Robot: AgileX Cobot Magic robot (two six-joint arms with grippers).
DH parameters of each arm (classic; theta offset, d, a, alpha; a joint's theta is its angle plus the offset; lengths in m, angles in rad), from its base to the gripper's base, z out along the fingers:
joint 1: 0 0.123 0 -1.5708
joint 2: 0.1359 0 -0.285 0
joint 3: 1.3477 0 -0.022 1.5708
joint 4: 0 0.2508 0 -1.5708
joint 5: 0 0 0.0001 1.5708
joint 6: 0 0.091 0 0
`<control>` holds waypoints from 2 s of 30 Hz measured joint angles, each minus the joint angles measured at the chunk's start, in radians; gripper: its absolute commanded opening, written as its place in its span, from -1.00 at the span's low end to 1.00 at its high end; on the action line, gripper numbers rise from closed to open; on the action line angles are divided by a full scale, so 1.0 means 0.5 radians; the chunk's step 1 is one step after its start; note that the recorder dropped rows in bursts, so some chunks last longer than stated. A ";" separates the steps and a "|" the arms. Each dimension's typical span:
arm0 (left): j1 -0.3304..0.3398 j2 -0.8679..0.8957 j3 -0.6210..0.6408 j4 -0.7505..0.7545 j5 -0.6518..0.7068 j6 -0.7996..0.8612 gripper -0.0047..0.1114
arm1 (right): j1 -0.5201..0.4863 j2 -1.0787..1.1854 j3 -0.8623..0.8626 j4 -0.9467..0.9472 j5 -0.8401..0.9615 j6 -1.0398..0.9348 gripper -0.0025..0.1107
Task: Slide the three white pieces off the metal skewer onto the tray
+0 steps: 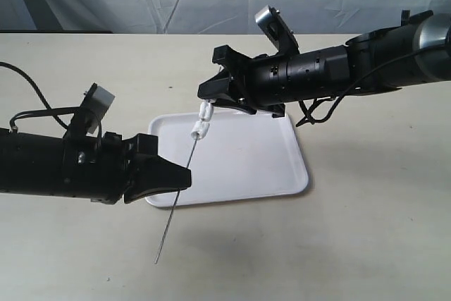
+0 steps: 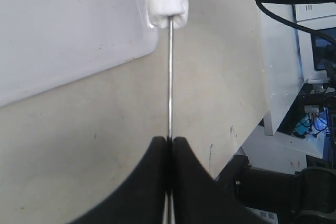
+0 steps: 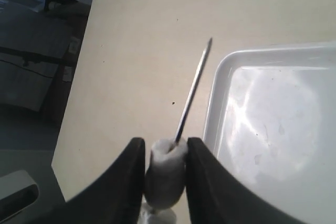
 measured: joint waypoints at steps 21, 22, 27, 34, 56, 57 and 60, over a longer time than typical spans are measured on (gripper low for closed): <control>0.000 -0.005 0.199 -0.014 0.074 0.127 -0.92 | 0.000 0.000 0.000 0.000 0.012 -0.003 -0.27; 0.000 -0.005 0.194 -0.014 0.074 0.127 -0.92 | 0.000 0.000 0.000 0.000 0.017 -0.003 -0.13; 0.000 -0.005 0.172 -0.014 0.093 0.132 -0.92 | 0.000 0.000 0.000 -0.021 0.074 0.015 -0.07; 0.000 -0.005 0.129 -0.014 0.093 0.136 -0.92 | 0.000 0.000 0.000 -0.214 0.101 0.183 -0.44; 0.000 -0.005 0.126 -0.014 0.082 0.136 -0.92 | 0.000 0.000 0.000 -0.239 0.148 0.199 -0.45; 0.000 -0.005 0.126 -0.014 0.082 0.136 -0.92 | 0.000 0.000 0.000 -0.239 0.148 0.199 -0.45; 0.000 -0.005 0.126 -0.014 0.082 0.136 -0.92 | 0.000 0.000 0.000 -0.239 0.149 0.199 -0.45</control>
